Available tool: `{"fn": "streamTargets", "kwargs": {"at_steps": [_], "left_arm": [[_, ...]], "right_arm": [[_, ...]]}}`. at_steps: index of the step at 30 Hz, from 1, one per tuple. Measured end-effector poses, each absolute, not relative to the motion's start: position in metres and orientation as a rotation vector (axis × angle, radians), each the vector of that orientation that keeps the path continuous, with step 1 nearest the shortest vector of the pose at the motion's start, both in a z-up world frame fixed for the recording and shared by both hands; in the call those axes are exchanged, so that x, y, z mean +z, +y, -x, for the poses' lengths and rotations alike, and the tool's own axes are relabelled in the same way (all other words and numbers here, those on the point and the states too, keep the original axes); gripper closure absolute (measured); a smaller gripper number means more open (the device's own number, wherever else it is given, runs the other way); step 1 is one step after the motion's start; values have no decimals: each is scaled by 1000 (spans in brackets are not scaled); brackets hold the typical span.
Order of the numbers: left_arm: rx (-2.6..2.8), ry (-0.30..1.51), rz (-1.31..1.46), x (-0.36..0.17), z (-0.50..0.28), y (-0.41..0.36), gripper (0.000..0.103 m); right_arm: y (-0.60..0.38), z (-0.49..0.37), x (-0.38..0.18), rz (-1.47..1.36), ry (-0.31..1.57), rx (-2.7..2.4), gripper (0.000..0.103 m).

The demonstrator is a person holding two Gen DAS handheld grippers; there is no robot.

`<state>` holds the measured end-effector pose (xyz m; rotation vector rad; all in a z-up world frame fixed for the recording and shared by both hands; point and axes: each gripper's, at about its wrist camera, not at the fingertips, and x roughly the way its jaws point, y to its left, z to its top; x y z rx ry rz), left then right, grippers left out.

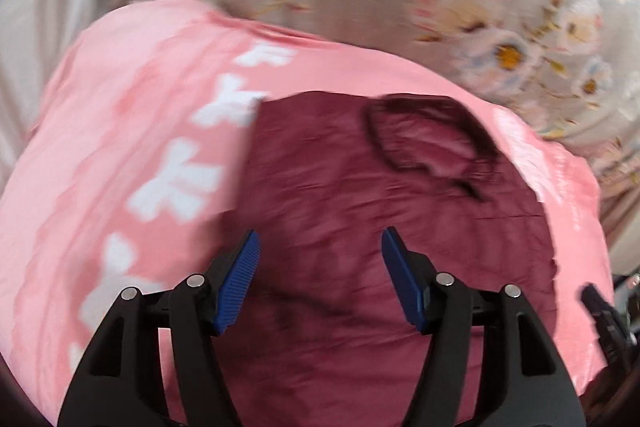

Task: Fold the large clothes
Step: 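Grasp the hem center with the right tool while the left tool presses the jacket body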

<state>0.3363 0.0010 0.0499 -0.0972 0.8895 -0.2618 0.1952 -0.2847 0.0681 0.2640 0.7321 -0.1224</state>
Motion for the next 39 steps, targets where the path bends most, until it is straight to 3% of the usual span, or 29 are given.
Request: {"fn": "streamTargets", "kwargs": {"at_steps": [5,12,20,39], "left_arm": [[-230,954,1,8,-354,-50,42],[-193,1034,-2,-52,-357,-50,42],[-183,984,-11,-67,-352,-51,41],[-126,873,-97,-74,-341,-65,37]], "right_arm": [[-261,-242,39,-272,831,-57,93],[-263,-248,-15,-267,940,-96,95],[-265,-253,-42,-245,949,-116,99],[-261,-254,-50,-211,886,-122,99]]}}
